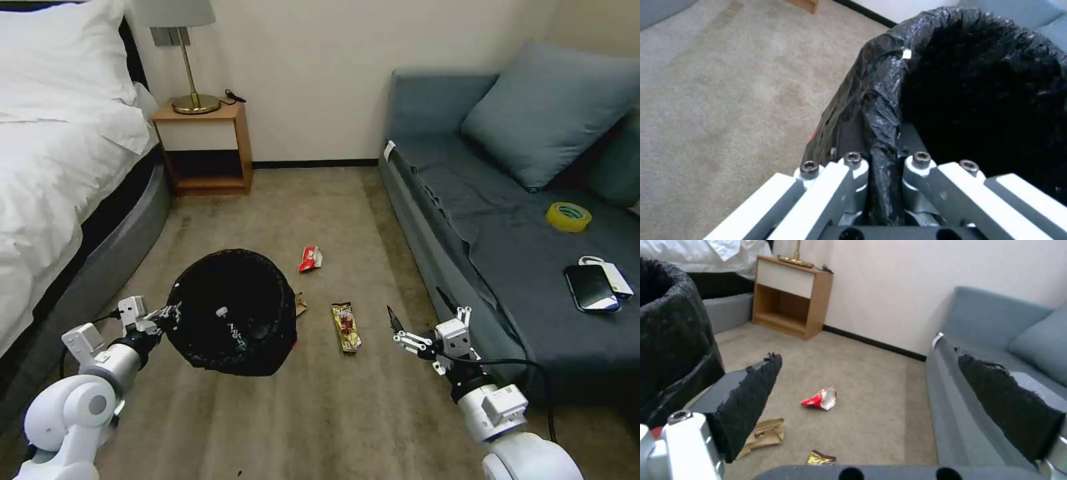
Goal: Pick up the trash bin, then pick up the garbage on the floor and place it into the trash bin.
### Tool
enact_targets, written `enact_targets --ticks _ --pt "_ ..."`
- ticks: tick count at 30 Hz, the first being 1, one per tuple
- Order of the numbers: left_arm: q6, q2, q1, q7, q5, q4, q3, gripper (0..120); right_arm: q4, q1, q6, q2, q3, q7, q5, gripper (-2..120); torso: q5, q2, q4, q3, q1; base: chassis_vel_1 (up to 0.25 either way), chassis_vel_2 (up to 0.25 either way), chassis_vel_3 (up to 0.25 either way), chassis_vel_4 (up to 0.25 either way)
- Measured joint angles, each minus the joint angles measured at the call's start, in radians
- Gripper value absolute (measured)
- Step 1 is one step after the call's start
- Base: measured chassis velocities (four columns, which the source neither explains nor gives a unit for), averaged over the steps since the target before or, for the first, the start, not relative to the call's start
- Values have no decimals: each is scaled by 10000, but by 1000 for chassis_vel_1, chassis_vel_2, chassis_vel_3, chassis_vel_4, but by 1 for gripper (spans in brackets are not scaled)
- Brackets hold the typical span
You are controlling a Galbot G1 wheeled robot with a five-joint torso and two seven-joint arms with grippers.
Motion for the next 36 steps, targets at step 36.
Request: enact_targets --ticks 36 --pt "-68 -140 -188 1 -18 292 -284 4 -364 361 -110 -346 -235 22 20 100 0 0 0 0 1 -41 44 39 -38"
